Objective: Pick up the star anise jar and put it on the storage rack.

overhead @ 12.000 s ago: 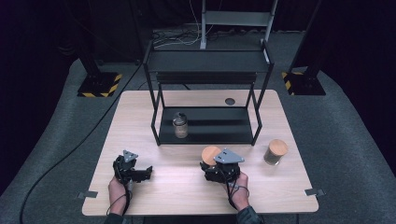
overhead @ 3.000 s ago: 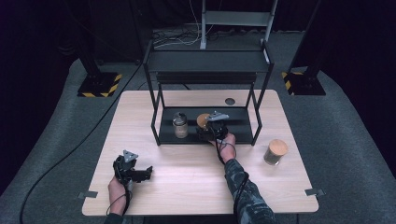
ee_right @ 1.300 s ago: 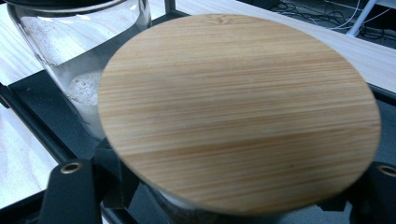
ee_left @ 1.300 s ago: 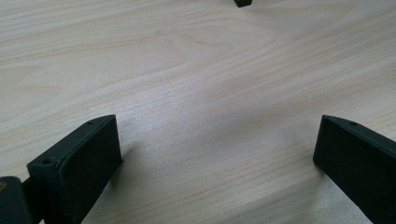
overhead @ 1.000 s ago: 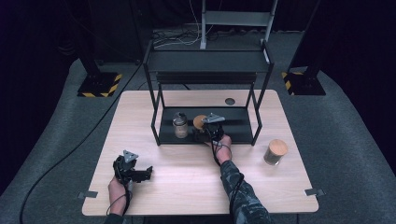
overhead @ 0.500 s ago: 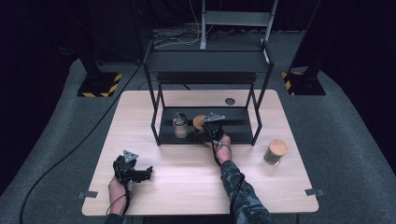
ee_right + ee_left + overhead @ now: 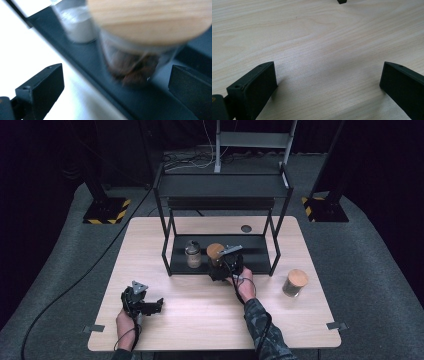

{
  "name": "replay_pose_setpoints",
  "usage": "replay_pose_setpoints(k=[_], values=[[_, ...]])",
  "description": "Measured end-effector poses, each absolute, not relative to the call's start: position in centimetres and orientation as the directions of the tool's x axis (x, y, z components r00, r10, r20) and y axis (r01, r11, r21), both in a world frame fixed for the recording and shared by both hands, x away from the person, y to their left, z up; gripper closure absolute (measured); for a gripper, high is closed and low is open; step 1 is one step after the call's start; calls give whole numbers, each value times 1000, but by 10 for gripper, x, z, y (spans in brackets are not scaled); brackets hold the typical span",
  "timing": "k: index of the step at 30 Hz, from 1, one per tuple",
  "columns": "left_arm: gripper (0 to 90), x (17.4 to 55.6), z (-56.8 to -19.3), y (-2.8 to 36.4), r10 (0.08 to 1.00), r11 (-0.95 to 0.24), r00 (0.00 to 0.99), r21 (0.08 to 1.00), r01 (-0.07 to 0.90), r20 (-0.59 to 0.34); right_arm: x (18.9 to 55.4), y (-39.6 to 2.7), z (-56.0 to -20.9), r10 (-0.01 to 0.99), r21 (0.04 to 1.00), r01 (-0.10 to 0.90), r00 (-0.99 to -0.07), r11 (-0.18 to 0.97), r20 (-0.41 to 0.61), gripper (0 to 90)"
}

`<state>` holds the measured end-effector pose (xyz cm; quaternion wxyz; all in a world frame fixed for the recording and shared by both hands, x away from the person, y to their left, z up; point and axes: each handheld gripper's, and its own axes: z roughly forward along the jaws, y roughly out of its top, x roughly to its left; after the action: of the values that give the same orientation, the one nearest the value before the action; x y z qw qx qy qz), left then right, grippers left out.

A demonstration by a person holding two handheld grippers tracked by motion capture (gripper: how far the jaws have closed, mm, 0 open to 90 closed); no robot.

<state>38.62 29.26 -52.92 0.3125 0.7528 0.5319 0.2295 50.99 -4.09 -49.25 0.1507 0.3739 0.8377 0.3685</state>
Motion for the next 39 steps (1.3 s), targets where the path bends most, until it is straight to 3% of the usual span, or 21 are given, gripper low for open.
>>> replay_pose_setpoints(k=[11,39], values=[[4,386,-529,293,944,-238,329,714,659,11,465,-65,-487,701,685,508,-713,522,-5,0],[4,387,-529,293,942,-240,336,713,659,7,355,-172,-510,842,674,634,-538,380,32,0]])
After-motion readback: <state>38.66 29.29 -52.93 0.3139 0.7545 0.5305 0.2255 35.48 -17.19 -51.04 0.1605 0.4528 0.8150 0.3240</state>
